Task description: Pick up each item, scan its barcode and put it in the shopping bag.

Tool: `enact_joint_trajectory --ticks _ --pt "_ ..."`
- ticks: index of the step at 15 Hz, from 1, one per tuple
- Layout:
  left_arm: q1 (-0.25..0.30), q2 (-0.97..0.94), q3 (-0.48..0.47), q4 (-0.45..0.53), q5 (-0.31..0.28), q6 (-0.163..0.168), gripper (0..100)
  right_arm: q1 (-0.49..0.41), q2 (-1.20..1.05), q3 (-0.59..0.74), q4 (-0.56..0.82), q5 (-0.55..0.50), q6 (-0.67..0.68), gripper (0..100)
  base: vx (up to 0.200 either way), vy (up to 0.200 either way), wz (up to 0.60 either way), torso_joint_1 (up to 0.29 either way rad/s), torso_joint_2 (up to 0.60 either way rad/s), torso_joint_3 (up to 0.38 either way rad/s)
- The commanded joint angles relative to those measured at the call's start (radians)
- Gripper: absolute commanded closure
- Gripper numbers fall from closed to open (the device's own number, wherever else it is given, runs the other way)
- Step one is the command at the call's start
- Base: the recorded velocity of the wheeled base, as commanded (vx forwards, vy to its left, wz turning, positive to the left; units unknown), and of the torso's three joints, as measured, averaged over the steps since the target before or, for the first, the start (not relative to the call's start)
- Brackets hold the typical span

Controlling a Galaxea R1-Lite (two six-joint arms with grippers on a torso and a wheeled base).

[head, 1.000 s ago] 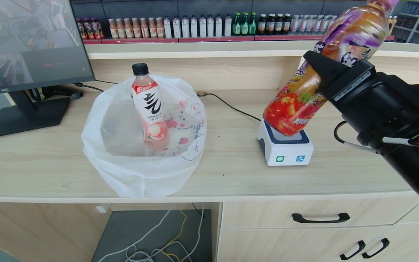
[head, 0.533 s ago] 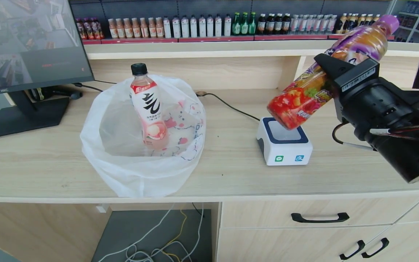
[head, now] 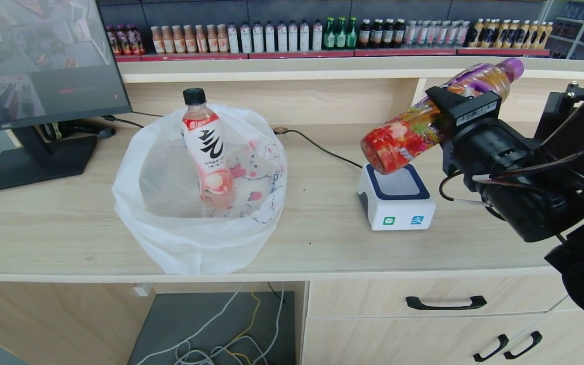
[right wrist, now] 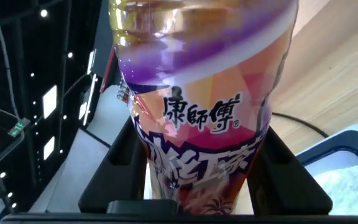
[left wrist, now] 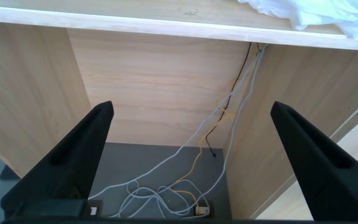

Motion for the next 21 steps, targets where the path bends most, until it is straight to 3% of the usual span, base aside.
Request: enact_joint_trajectory --ticks 1,10,21 --pt "0.0 0.0 0.0 0.0 0.0 0.0 0 -0.009 0.045 -0.01 -0.002 -0.001 0.008 100 0.0 0.0 0.0 0.0 0.0 0.0" --pt "0.0 0.0 0.0 0.0 0.0 0.0 0 -0.047 0.068 0.013 0.0 0.004 0.149 100 0.0 0.0 0.0 0.0 0.0 0.0" --pt "0.0 0.0 0.0 0.0 0.0 0.0 0 -0.047 0.071 0.059 -0.003 0.01 0.204 100 0.0 0.0 0.0 0.0 0.0 0.0"
